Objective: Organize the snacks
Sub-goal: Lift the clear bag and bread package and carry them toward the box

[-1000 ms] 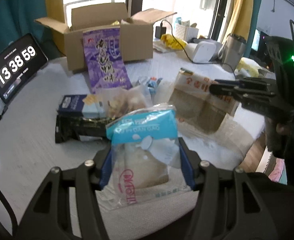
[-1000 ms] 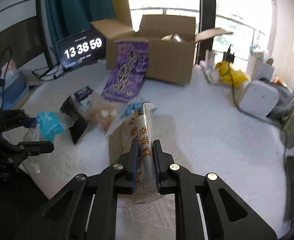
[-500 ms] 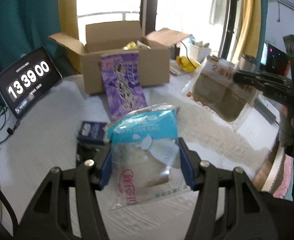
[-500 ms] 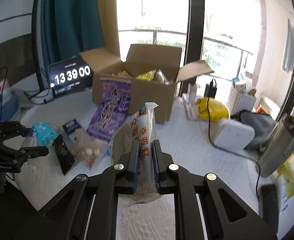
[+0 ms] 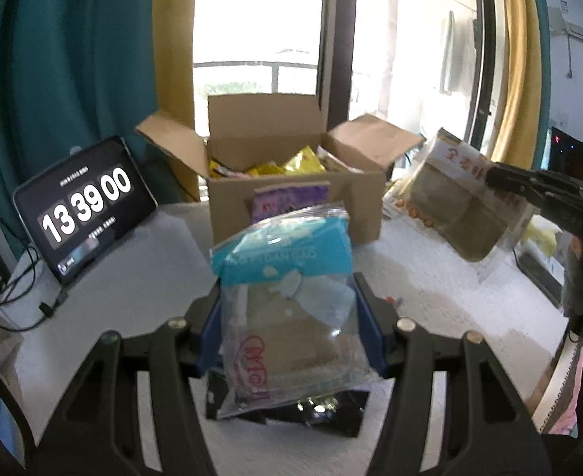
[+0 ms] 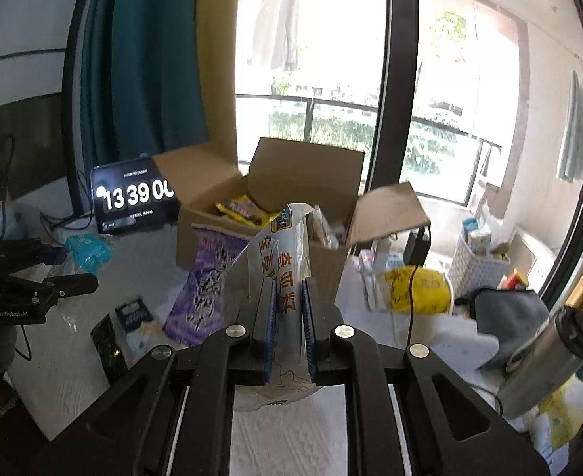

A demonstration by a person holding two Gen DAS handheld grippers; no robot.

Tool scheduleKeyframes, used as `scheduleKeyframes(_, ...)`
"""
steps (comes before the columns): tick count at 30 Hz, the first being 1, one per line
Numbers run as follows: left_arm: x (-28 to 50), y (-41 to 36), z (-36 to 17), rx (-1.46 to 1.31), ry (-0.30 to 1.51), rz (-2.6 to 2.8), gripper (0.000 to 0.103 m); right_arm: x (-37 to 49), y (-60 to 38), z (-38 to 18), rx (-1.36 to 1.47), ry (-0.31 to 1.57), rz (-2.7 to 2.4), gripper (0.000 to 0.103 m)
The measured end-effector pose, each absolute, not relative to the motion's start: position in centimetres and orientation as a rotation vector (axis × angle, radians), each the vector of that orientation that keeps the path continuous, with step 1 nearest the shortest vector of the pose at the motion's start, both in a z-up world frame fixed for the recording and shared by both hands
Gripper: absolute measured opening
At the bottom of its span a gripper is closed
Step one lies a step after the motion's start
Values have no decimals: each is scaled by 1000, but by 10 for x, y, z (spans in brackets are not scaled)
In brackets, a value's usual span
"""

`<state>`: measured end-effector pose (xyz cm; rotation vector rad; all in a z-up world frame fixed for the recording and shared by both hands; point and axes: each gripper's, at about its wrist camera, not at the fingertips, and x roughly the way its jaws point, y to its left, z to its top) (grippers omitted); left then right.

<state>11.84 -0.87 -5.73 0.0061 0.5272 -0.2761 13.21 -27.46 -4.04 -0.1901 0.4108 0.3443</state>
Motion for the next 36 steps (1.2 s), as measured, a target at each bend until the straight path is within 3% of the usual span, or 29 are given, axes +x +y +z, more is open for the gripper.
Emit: scheduleKeyframes(36, 245, -9, 9, 23, 328, -194, 59, 246, -286, 19, -110, 244, 307, 14)
